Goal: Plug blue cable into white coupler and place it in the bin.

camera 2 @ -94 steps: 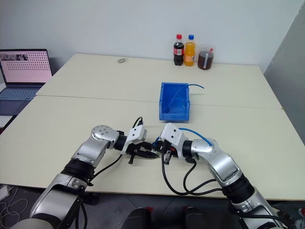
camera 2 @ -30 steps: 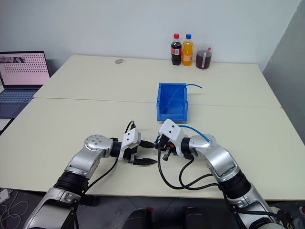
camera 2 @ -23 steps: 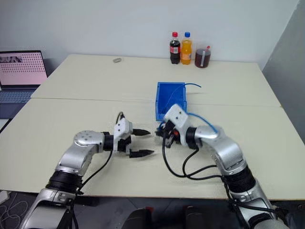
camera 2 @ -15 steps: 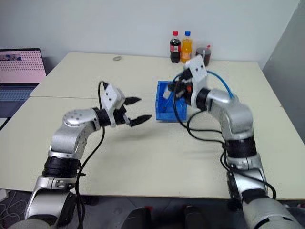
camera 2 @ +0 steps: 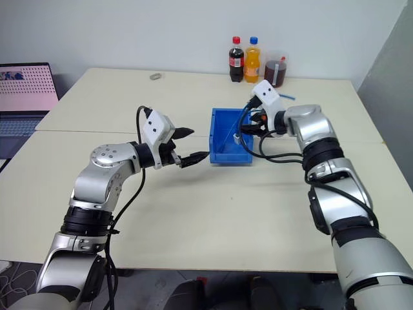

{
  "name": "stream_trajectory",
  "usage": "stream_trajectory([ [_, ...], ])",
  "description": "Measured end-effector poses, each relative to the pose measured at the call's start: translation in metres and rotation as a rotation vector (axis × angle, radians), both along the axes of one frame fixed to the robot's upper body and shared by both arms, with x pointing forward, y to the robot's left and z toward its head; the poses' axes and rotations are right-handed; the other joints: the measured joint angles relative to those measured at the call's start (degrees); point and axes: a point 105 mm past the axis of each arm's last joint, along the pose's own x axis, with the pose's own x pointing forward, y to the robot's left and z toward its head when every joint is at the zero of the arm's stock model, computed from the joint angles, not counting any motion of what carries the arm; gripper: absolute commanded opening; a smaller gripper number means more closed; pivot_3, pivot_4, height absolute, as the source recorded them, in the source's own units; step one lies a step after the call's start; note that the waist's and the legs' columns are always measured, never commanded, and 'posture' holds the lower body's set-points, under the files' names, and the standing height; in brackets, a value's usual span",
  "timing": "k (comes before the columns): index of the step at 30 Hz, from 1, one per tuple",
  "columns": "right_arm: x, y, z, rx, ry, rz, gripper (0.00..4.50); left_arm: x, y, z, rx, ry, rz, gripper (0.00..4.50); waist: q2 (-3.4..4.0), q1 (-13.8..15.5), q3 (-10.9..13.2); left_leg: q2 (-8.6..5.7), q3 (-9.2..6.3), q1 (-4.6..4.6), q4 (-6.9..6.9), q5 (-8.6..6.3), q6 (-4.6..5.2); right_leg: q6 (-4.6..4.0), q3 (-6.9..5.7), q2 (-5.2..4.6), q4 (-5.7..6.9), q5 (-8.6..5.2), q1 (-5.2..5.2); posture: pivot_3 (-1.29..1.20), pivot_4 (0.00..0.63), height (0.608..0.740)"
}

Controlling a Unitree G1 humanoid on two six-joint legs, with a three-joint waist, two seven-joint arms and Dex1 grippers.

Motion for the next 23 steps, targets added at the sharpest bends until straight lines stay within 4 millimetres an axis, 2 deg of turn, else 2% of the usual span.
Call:
stream_trajectory([
  [3,-0.009,-0.011,-0.002,-0.082,0.033,0.074,4.44,0.004,0.006,0.0,0.009,0.003,0.019,4.5,0.03,0.0,0.02,0.0,-0.01,0.0,0.05,0.0,0.0,0.01,-0.01,0.01,0.05,0.0,0.0,0.0,0.15,0.74],
  [8,-0.028,-0.034,-0.009,-0.205,0.048,0.18,4.44,0.009,0.015,-0.001,0.013,0.012,0.051,4.5,0.03,0.06,0.02,0.0,-0.03,0.0,0.12,0.0,0.0,0.01,-0.02,0.01,0.11,0.0,0.01,0.0,0.15,0.74],
  [13,-0.042,-0.047,-0.016,0.012,-0.01,0.075,4.44,0.013,0.042,0.0,0.032,-0.019,0.153,4.5,0.03,0.08,0.03,0.04,-0.08,0.0,0.13,0.01,-0.01,0.0,-0.02,0.01,0.19,0.0,0.02,0.0,0.15,0.74],
  [16,-0.058,-0.053,-0.014,0.091,-0.027,0.022,4.44,0.012,0.056,0.001,0.033,-0.026,0.187,4.5,0.05,0.16,0.05,0.04,-0.08,0.01,0.16,0.01,-0.01,0.0,-0.02,0.01,0.22,0.0,0.02,0.0,0.15,0.74],
  [19,-0.068,-0.052,-0.01,0.15,-0.035,-0.018,4.44,0.012,0.059,0.002,0.036,-0.026,0.191,4.5,0.05,0.16,0.05,0.02,-0.08,0.02,0.22,0.01,-0.01,0.02,-0.03,0.02,0.24,0.0,0.05,0.0,0.15,0.74],
  [23,-0.071,-0.047,-0.006,0.228,-0.044,-0.073,4.44,0.01,0.059,-0.002,0.037,-0.017,0.181,4.5,0.05,0.12,0.05,0.02,-0.11,0.04,0.24,0.01,-0.01,0.06,-0.04,0.04,0.26,0.02,0.07,0.0,0.15,0.74],
])
